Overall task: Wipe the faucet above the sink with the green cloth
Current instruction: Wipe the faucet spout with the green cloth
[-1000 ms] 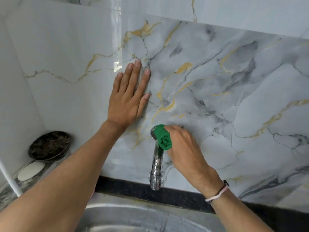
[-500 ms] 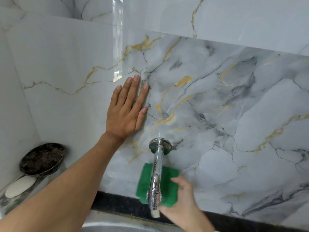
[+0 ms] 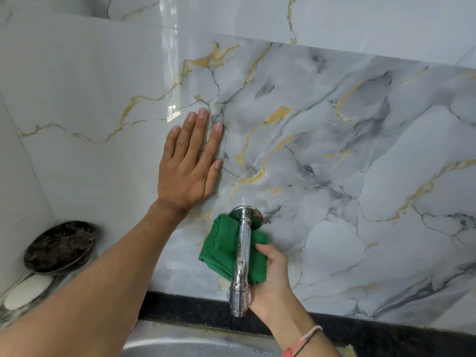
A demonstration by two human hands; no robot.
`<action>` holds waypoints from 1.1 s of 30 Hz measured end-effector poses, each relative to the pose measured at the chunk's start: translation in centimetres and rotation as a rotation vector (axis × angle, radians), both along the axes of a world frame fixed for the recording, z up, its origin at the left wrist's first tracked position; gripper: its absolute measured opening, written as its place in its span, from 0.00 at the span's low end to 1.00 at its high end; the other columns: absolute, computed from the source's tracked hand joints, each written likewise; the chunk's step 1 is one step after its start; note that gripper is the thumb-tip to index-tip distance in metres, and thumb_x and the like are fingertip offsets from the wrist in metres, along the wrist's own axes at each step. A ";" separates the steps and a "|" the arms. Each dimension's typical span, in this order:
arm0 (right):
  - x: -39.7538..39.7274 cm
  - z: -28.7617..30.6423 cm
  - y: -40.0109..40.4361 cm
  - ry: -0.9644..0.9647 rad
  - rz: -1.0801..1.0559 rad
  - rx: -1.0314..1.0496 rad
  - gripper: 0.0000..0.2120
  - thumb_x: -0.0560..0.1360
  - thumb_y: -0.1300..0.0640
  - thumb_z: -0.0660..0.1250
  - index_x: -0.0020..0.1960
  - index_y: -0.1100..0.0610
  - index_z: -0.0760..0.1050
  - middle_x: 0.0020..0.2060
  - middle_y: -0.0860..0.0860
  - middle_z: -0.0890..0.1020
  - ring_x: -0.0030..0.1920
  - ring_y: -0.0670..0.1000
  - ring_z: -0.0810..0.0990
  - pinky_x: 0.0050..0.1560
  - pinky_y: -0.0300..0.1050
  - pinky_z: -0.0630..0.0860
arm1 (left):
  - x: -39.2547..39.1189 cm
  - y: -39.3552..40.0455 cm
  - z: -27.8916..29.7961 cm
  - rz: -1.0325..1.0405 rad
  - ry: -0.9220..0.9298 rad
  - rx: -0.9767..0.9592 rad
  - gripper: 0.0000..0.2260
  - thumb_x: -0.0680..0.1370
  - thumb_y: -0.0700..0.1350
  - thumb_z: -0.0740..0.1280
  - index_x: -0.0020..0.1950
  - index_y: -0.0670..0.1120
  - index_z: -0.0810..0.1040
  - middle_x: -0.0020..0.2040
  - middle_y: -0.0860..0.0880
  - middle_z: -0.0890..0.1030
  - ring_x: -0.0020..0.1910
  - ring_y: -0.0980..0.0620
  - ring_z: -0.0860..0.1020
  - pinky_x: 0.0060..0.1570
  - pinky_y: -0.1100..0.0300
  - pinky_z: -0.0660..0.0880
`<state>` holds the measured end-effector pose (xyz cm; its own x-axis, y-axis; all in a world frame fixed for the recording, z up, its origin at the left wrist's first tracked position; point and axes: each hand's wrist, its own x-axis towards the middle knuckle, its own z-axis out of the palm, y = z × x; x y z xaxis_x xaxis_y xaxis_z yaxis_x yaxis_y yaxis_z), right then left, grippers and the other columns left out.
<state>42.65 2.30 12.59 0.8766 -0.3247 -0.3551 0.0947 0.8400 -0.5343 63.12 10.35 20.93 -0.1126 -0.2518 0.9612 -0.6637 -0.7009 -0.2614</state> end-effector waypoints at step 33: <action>-0.5 4.5 5.3 0.623 -0.245 -2.325 0.26 0.65 0.56 0.68 0.63 0.57 0.78 0.68 0.55 0.76 0.72 0.59 0.68 0.69 0.55 0.74 | -0.5 -0.1 0.1 0.006 0.001 -0.007 0.29 0.82 0.51 0.53 0.83 0.44 0.58 0.81 0.39 0.63 0.80 0.39 0.64 0.79 0.44 0.61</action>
<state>42.11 7.58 17.14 0.7572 -0.4416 0.4813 -0.4076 -0.8952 -0.1802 62.60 10.29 21.00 -0.1105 -0.2462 0.9629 -0.6594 -0.7067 -0.2563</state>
